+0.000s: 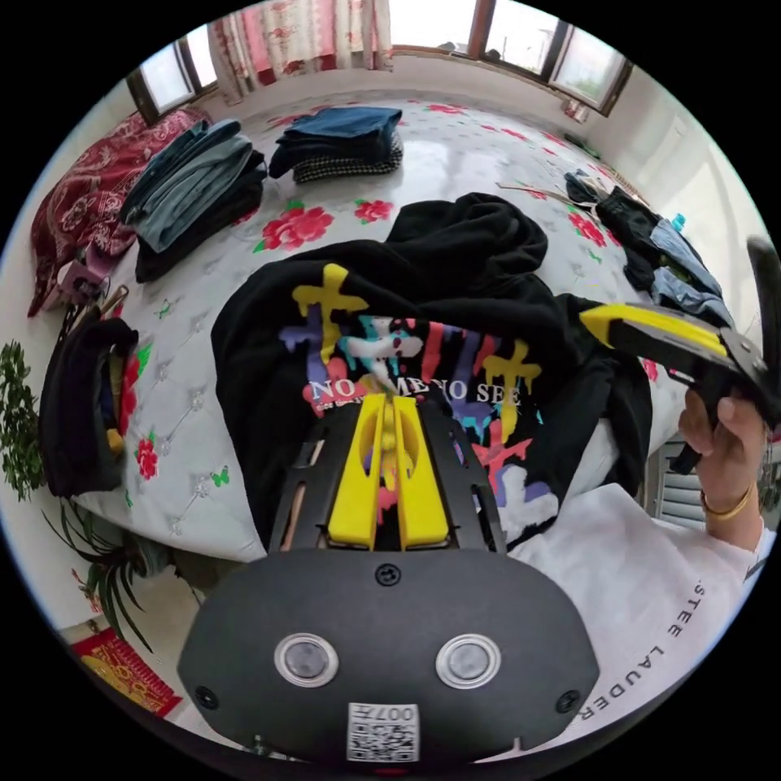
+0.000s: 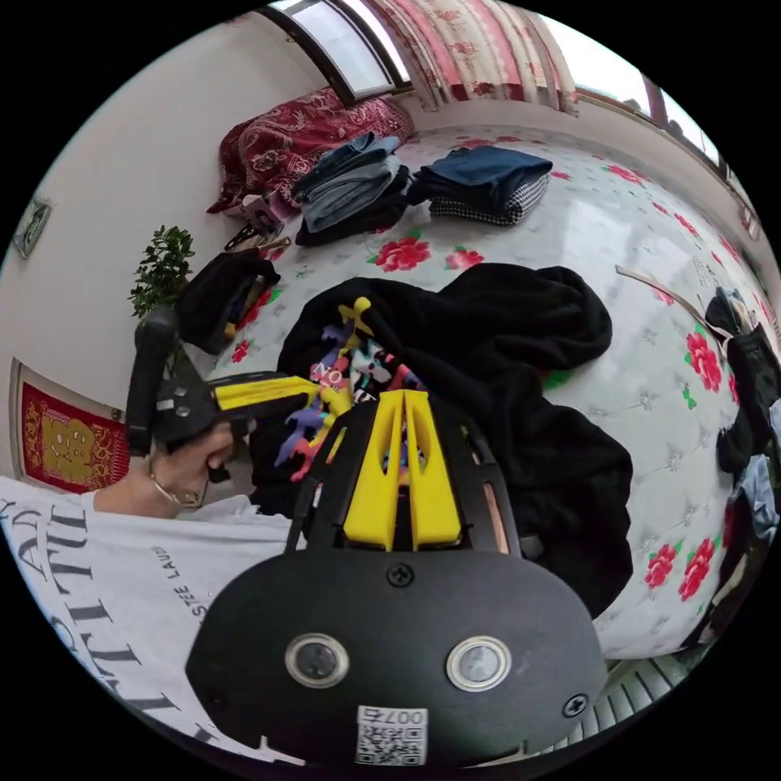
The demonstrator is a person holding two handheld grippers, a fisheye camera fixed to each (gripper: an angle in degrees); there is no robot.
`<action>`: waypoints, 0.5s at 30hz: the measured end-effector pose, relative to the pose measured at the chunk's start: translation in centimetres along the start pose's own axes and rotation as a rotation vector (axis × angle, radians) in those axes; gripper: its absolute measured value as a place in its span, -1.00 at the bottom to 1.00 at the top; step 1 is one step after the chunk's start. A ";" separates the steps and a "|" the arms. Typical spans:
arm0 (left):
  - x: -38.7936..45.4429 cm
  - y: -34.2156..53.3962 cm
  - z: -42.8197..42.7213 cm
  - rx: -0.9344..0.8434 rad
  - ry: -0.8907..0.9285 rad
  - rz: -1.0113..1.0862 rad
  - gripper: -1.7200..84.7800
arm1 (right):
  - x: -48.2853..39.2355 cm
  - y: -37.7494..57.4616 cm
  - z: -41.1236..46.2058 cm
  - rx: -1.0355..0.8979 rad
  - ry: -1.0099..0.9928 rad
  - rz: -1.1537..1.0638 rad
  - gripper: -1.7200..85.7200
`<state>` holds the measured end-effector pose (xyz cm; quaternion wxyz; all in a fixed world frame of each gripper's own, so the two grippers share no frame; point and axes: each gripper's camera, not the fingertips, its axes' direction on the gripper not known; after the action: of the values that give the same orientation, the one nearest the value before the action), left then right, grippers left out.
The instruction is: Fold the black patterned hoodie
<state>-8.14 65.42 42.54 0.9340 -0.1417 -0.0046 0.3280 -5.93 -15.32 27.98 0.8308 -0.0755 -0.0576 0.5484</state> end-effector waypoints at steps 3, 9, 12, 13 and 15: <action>-2.6 0.8 0.4 -0.022 -0.054 -0.064 -0.95 | 5.1 4.0 0.7 -0.060 0.145 0.081 -0.96; -4.3 1.1 1.2 -0.059 -0.144 -0.105 -0.88 | 13.4 10.6 -0.4 -0.115 0.291 0.286 -0.86; -4.8 0.9 1.8 -0.083 -0.166 -0.117 -0.86 | 15.0 11.0 -0.7 -0.114 0.299 0.323 -0.72; -5.0 0.9 2.0 -0.092 -0.175 -0.122 -0.86 | 15.2 10.8 -0.5 -0.125 0.291 0.330 -0.69; -5.3 0.7 2.2 -0.101 -0.189 -0.122 -0.85 | 15.6 10.3 1.5 -0.195 0.222 0.330 -0.65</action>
<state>-12.94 63.31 44.90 0.9394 -0.1562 -0.1177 0.2816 -9.37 3.16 27.70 0.7196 -0.2240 -0.0053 0.6572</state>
